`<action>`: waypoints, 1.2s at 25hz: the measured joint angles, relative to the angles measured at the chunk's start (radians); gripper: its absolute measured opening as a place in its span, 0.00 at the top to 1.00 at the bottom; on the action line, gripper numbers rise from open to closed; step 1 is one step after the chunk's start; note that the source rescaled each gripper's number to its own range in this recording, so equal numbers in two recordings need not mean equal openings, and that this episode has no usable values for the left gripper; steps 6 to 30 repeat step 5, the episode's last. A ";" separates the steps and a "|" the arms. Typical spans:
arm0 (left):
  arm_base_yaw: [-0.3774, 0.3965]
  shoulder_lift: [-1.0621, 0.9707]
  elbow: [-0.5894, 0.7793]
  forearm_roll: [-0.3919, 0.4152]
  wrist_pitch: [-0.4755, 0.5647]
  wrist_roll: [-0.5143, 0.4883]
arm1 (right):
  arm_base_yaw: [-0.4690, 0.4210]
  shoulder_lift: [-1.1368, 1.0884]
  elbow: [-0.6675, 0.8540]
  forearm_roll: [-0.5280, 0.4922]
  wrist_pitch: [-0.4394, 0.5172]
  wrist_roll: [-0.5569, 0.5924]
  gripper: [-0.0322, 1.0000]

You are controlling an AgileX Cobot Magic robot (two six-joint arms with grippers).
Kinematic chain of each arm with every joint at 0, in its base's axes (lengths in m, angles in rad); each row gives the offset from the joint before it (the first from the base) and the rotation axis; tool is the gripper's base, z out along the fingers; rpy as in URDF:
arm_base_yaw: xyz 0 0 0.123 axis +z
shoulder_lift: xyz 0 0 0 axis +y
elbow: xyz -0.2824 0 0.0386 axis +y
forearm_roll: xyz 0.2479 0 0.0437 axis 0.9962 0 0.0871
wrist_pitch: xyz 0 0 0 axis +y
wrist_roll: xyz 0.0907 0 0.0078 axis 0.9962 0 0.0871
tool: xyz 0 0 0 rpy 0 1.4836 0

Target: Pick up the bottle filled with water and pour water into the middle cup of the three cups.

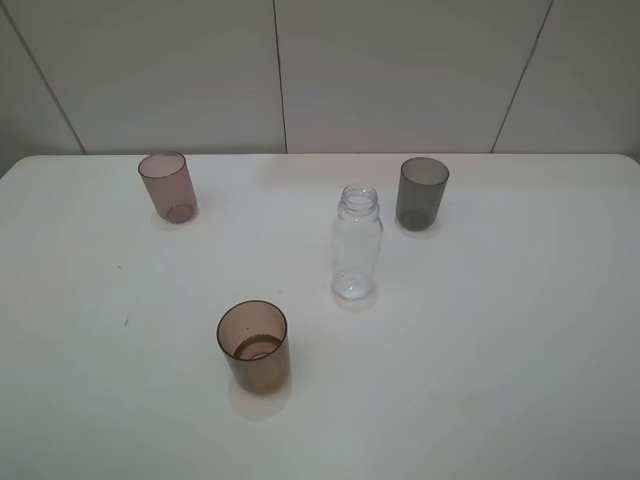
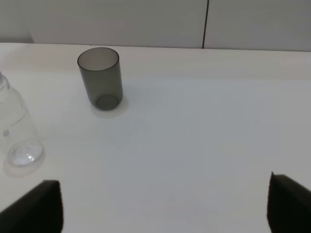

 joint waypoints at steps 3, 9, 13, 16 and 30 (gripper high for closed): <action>0.000 0.000 0.000 0.000 0.000 0.000 | 0.000 0.000 0.000 0.000 0.000 0.000 0.02; 0.000 0.000 0.000 0.000 0.000 0.000 | 0.000 0.000 0.000 0.000 0.000 0.000 0.02; 0.000 0.000 0.000 0.000 0.000 0.000 | 0.000 0.000 0.000 0.000 0.000 0.000 0.02; 0.000 0.000 0.000 0.000 0.000 0.000 | 0.000 0.000 0.000 0.000 0.000 0.000 0.02; 0.000 0.000 0.000 0.000 0.000 0.000 | 0.000 0.000 0.000 0.000 0.000 0.000 0.02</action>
